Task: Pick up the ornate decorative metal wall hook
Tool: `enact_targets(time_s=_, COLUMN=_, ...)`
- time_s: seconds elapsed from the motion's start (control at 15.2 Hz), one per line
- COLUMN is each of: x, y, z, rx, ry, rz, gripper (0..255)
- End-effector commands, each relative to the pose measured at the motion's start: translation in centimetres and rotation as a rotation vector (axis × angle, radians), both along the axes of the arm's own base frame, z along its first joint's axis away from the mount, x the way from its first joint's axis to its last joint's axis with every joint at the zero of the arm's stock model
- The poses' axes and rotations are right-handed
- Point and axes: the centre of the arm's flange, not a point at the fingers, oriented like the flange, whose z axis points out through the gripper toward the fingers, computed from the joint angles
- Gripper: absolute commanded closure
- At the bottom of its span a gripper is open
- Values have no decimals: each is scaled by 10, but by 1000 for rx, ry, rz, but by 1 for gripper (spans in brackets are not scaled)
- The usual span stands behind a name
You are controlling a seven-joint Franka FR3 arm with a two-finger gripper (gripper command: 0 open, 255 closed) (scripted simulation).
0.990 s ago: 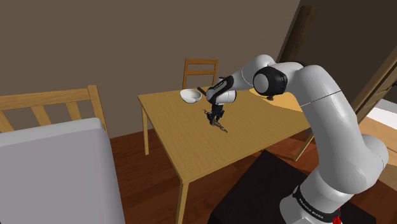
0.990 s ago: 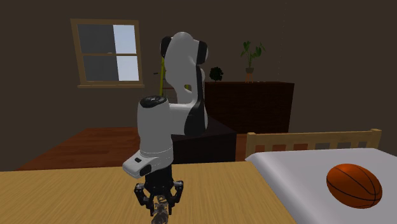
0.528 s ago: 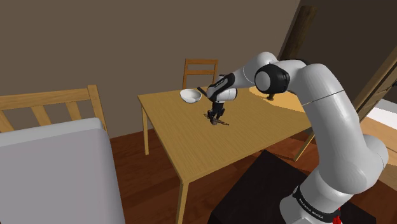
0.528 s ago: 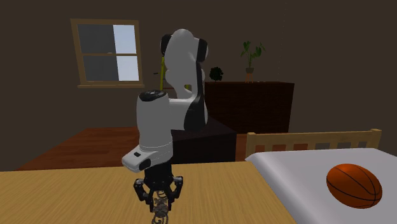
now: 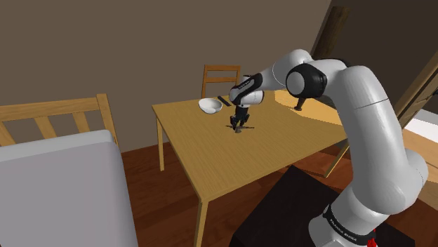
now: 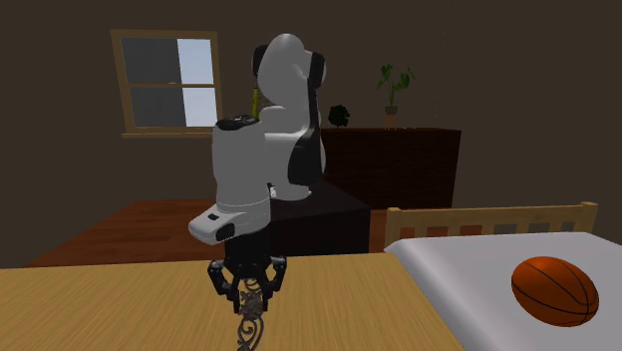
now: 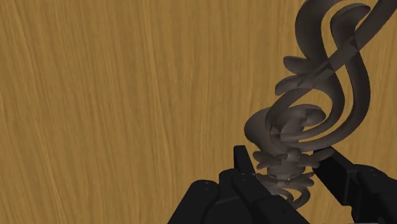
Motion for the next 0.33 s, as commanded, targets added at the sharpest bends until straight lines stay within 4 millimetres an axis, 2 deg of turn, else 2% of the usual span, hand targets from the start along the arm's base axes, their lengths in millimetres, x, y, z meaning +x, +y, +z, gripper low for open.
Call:
enact_targets(time_s=0.0, x=1, y=-1, z=11, rx=0, ry=0, rz=0, gripper=255)
enact_targets(time_s=0.13, x=1, y=-1, z=21, rx=0, ry=0, rz=0, gripper=255)
enact_targets(time_s=0.26, x=1, y=-1, z=22, rx=0, ry=0, rz=0, gripper=255)
